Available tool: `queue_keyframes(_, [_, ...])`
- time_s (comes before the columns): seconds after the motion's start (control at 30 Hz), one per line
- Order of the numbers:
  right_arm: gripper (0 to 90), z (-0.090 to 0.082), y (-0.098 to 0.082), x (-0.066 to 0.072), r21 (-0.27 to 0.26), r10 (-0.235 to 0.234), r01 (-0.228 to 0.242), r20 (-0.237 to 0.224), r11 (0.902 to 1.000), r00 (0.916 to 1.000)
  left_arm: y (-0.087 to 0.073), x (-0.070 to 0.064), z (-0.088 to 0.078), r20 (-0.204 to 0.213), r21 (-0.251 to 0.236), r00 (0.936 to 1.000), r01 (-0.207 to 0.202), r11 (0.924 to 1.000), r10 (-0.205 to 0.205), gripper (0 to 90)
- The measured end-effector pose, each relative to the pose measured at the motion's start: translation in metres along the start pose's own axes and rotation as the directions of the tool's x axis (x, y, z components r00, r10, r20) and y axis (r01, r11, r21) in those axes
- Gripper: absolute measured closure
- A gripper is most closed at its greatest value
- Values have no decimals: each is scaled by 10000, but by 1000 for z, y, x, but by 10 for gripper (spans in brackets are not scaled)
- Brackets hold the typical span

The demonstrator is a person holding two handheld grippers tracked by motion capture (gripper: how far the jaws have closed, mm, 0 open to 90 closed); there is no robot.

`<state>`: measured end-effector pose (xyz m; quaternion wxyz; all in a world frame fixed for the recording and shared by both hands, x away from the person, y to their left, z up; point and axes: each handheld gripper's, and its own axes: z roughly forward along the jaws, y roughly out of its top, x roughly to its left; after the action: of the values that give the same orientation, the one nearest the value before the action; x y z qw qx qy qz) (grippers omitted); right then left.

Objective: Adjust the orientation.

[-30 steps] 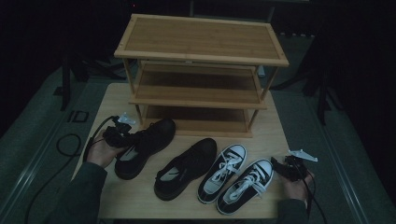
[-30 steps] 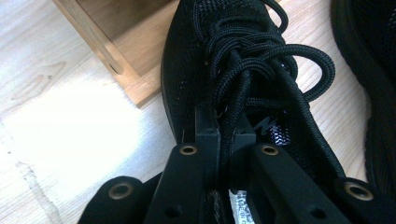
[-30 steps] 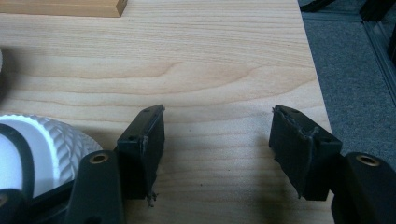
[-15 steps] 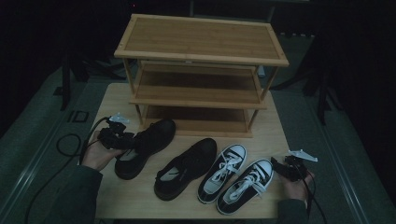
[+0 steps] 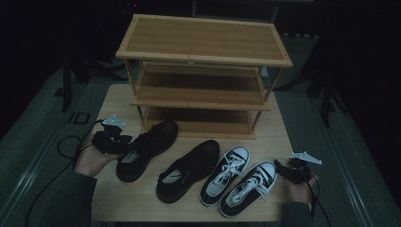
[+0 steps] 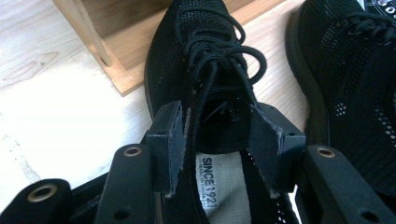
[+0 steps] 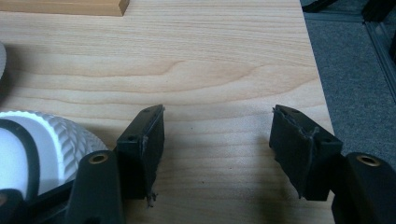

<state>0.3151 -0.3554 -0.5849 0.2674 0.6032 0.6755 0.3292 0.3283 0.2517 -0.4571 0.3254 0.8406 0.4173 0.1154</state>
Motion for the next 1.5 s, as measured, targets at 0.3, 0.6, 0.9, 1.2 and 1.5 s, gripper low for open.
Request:
queue_keyframes(0.3, [349,0,0,0,0,-16,16,-11,10000,10000,4,-4,-6,243,-109,9996,-145,9998,147,552])
queue_keyframes(0.6, [349,0,0,0,-1,-23,23,-16,10000,10000,11,-12,-9,402,-129,9983,-421,9990,426,543])
queue_keyframes(0.9, [348,0,0,0,0,-30,30,-20,10000,10000,18,-19,-12,605,-167,9958,-684,9975,693,535])
queue_keyframes(1.2, [343,0,0,0,2,-32,32,-45,10000,10000,23,-26,-12,650,-113,9938,-898,9959,903,537])
queue_keyframes(1.5, [338,0,0,-1,5,-41,41,-88,10000,10000,31,-34,-7,797,28,9902,-1152,9933,1146,538])
